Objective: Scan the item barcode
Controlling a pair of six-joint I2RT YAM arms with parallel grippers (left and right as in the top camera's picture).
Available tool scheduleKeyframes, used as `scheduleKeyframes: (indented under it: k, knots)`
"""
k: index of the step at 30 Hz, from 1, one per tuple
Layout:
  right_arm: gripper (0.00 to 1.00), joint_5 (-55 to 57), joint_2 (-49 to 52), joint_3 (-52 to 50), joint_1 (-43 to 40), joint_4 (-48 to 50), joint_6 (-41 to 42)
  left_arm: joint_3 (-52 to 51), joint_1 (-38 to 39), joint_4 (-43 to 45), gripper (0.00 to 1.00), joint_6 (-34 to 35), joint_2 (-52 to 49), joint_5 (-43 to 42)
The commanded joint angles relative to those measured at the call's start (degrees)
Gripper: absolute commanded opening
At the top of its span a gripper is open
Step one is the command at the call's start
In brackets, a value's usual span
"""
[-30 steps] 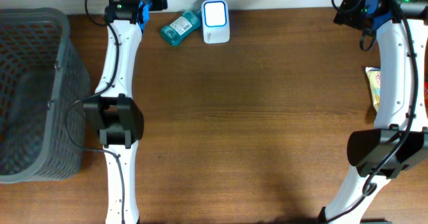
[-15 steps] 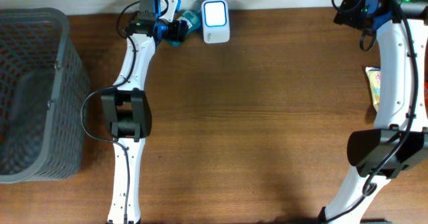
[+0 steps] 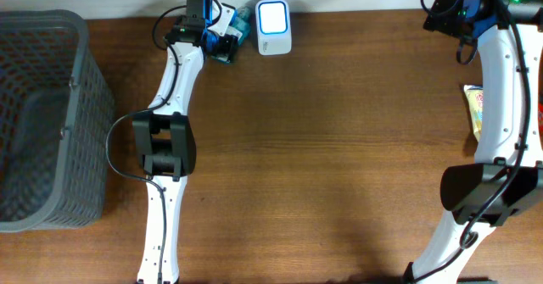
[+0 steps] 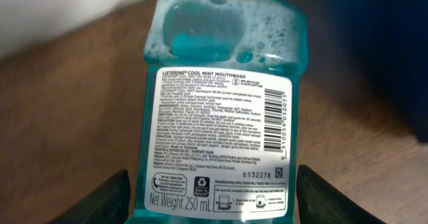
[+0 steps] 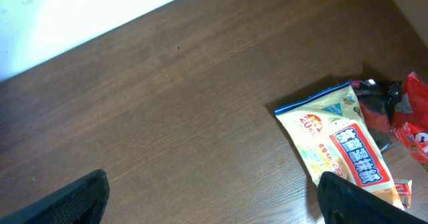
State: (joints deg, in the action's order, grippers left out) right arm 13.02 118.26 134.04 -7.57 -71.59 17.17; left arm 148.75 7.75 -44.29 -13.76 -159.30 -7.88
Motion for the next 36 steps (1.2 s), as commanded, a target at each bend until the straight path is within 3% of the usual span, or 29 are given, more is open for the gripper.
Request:
scheduleKeyframes:
  k: [1,5,8,10,13,16,18,20,26,28,31,36]
  knots:
    - [0.99,0.11,0.20,0.00,0.04,0.00,0.20,-0.81,-0.76,-8.76,0.60,4.76,-0.92,4.26]
    - [0.99,0.11,0.20,0.00,0.04,0.00,0.20,-0.50,-0.72,-30.71,0.64,8.61,2.69,1.84]
    - [0.99,0.11,0.20,0.00,0.04,0.00,0.20,-0.50,-0.39,-46.40,0.75,10.32,3.02,-0.85]
    - [0.99,0.11,0.20,0.00,0.04,0.00,0.20,-0.50,-0.44,-47.50,0.81,10.29,3.32,-0.63]
    - [0.99,0.11,0.20,0.00,0.04,0.00,0.20,1.46,-1.62,-40.35,0.99,10.32,3.54,0.20]
    - [0.99,0.11,0.20,0.00,0.04,0.00,0.20,2.64,-2.51,-32.76,0.99,10.29,3.54,0.22]
    - [0.99,0.11,0.20,0.00,0.04,0.00,0.20,2.64,-2.56,-29.46,0.94,10.32,3.54,0.20]
    - [0.99,0.13,0.20,0.00,0.04,0.00,0.20,2.67,-2.56,-28.74,0.78,10.32,3.54,0.87]
    - [0.99,0.13,0.20,0.00,0.04,0.00,0.20,6.93,-2.43,-31.12,0.51,11.21,3.54,-1.62]
    - [0.99,0.11,0.20,0.00,0.04,0.00,0.20,6.93,-1.92,-33.55,0.50,11.45,3.54,-2.43]
    - [0.99,0.11,0.20,0.00,0.04,0.00,0.20,6.91,-0.59,-36.30,0.62,11.67,3.54,-2.40]
    - [0.99,0.11,0.20,0.00,0.04,0.00,0.20,6.36,0.24,-34.80,0.58,12.94,3.52,-0.98]
